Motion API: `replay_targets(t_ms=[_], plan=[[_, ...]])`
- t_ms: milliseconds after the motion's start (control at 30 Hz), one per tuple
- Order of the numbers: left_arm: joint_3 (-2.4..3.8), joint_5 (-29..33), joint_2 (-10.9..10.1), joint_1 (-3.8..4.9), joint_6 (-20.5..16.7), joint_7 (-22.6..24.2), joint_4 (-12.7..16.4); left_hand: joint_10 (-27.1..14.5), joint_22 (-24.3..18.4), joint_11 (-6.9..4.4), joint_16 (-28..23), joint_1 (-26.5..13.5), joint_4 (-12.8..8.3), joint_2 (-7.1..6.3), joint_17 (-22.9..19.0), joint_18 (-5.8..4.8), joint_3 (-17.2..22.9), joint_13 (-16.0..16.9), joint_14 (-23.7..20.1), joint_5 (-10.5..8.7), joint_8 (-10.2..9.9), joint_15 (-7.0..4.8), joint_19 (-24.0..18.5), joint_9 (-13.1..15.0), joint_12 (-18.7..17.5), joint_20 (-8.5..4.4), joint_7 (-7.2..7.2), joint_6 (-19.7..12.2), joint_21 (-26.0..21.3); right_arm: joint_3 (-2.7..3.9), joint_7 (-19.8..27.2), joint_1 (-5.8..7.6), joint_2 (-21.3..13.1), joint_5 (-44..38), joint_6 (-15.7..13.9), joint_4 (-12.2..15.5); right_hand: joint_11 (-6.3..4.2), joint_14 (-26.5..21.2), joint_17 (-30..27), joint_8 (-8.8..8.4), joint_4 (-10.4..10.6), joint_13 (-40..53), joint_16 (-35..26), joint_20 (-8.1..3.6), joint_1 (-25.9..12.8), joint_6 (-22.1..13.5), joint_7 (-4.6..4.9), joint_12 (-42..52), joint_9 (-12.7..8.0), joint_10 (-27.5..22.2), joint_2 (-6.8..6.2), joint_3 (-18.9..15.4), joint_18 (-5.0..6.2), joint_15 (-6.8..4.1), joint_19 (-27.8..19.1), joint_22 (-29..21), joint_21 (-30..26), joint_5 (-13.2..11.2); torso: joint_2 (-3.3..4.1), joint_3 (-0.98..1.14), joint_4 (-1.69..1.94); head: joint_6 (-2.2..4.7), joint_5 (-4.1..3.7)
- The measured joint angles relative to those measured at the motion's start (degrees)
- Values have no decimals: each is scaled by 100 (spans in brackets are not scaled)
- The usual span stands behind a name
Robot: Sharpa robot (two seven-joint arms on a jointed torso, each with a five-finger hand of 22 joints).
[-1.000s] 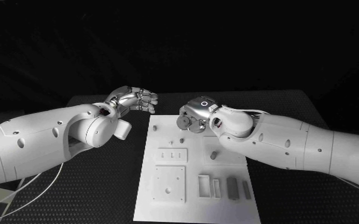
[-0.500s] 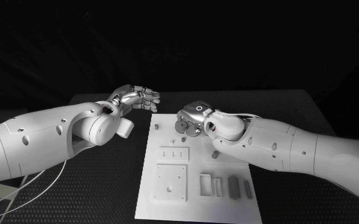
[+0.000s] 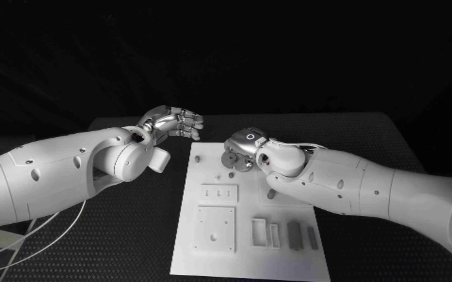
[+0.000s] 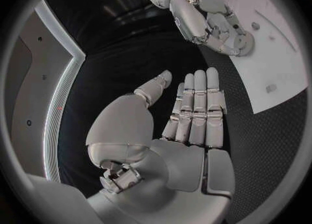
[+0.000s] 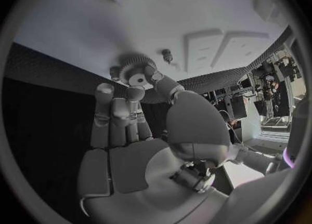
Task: Assemble the parts on the task board
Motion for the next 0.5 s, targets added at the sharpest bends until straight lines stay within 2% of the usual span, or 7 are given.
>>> replay_targets(t_ms=[367,500], plan=[[0,0,8,0,1,-2,1,0,5,0,-23,0,0,0,7,0,0,-1,0,0,0,0,0,1,0,0,0,0,0,-18,32,-7,104,-5,21,-108,9,5,-18,66,24,-15,0,0,30,14,-14,-46,0,-9,-30,24,44,12,0,0,-18,-1,2,1,-5,-2,5],[0,0,6,0,1,-2,4,0,4,0,-23,0,0,0,7,0,0,4,0,0,0,0,0,0,0,0,0,0,0,-25,42,-8,112,4,25,-130,55,-31,-23,17,33,-16,-27,0,3,15,-15,-68,7,-55,-118,32,45,49,0,0,-44,-1,2,1,-5,-7,5]])
